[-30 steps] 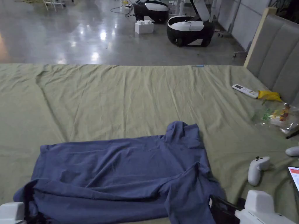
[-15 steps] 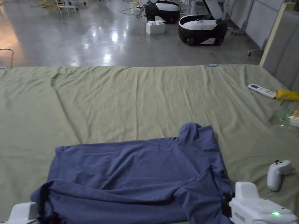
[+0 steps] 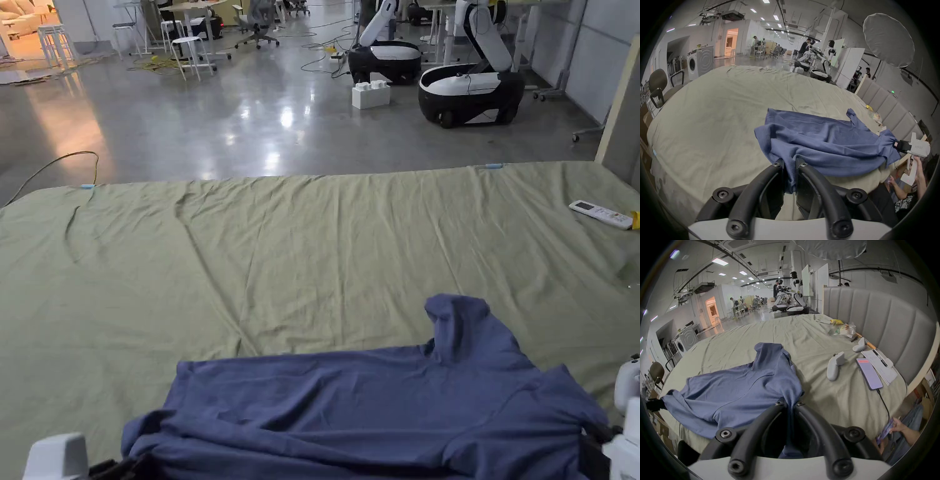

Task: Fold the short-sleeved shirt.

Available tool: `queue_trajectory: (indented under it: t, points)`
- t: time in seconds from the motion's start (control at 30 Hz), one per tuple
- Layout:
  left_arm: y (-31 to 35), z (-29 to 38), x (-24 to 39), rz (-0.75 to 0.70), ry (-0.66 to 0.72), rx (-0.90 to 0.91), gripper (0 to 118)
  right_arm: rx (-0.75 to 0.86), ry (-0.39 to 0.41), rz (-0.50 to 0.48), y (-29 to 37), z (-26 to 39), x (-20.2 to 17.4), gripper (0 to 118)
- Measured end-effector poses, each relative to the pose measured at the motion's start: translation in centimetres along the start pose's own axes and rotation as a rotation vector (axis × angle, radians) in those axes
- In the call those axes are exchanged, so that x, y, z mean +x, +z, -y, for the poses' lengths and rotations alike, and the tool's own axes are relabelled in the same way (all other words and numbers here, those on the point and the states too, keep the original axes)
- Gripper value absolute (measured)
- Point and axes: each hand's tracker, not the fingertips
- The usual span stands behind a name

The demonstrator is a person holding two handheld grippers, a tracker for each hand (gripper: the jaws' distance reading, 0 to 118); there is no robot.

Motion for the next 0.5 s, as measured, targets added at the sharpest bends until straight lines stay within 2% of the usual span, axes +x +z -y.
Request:
queue_trajectory:
  t: [0.07, 0.2, 0.23, 0.27, 0.3, 0.33, 0.37, 0.4, 0.43, 0.5]
  points:
    - [0.6, 1.4, -0.2, 0.003, 0.004, -0.019, 12, -0.022, -0.035, -0.004, 1.0, 1.6, 0.8, 6]
    - [-0.5, 5.8, -0.4, 0.003, -0.039, -0.063, 14, -0.103, -0.04, -0.008, 0.0, 5.0, 1.4, 6]
    - [-1.2, 6.6, -0.4, -0.018, -0.031, -0.077, 21, -0.125, -0.042, -0.023, -0.5, 5.7, 1.5, 6]
    - [-1.7, 7.2, -0.4, -0.034, -0.031, -0.082, 37, -0.126, -0.049, -0.035, -1.0, 6.3, 1.5, 6]
    - [-2.5, 7.9, -0.6, -0.075, -0.028, -0.114, 65, -0.131, -0.048, -0.026, -1.7, 7.0, 1.5, 7]
    - [-2.9, 8.2, -0.6, -0.075, -0.019, -0.119, 83, -0.155, -0.03, -0.007, -2.3, 7.4, 1.6, 15]
    - [-3.0, 8.4, -0.8, -0.075, -0.012, -0.119, 92, -0.165, -0.028, -0.007, -2.7, 7.7, 1.9, 37]
    - [-2.6, 8.6, -0.9, -0.07, 0.003, -0.107, 93, -0.167, -0.035, -0.02, -3.0, 7.9, 2.3, 67]
    - [-2.0, 8.3, -0.8, -0.071, 0.026, -0.078, 93, -0.175, -0.041, -0.033, -2.9, 7.8, 2.4, 79]
    - [0.2, 7.1, -0.7, -0.061, 0.013, 0.017, 93, -0.147, -0.043, -0.042, -2.1, 7.2, 2.7, 80]
